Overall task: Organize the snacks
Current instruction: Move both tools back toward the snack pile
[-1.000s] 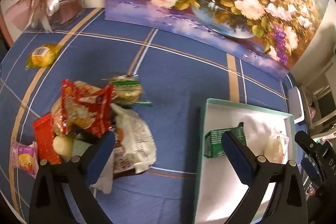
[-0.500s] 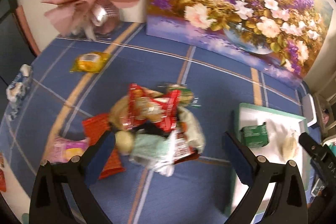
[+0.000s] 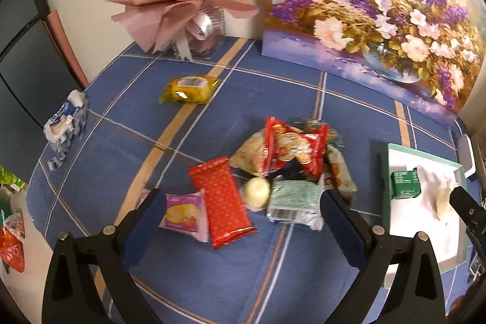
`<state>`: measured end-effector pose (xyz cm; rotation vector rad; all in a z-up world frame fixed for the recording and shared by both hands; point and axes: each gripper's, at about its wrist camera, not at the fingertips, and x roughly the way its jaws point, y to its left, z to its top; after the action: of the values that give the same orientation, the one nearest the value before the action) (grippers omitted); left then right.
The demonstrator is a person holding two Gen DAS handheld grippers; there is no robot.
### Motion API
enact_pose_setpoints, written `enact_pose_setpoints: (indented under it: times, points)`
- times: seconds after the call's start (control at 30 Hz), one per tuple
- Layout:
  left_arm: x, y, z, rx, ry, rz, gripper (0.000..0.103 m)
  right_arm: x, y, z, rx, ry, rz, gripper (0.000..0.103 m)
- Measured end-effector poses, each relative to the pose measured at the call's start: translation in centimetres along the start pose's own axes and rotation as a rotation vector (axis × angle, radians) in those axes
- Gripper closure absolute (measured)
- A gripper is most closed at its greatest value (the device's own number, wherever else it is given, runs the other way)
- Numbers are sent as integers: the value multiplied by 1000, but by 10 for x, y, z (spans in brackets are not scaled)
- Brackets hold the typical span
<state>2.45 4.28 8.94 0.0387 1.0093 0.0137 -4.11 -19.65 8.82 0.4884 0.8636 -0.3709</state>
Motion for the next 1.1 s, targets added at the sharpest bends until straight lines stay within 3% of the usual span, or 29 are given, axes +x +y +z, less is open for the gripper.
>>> enact_pose_setpoints:
  times: [0.53,1.1]
  points:
    - [15,75,3,-118,81,62,2,-16,75,-25,-231,-50,-74,0]
    - [30,122,5,-204,113,18,2,-7,131,-44,-358,-10,-29,0]
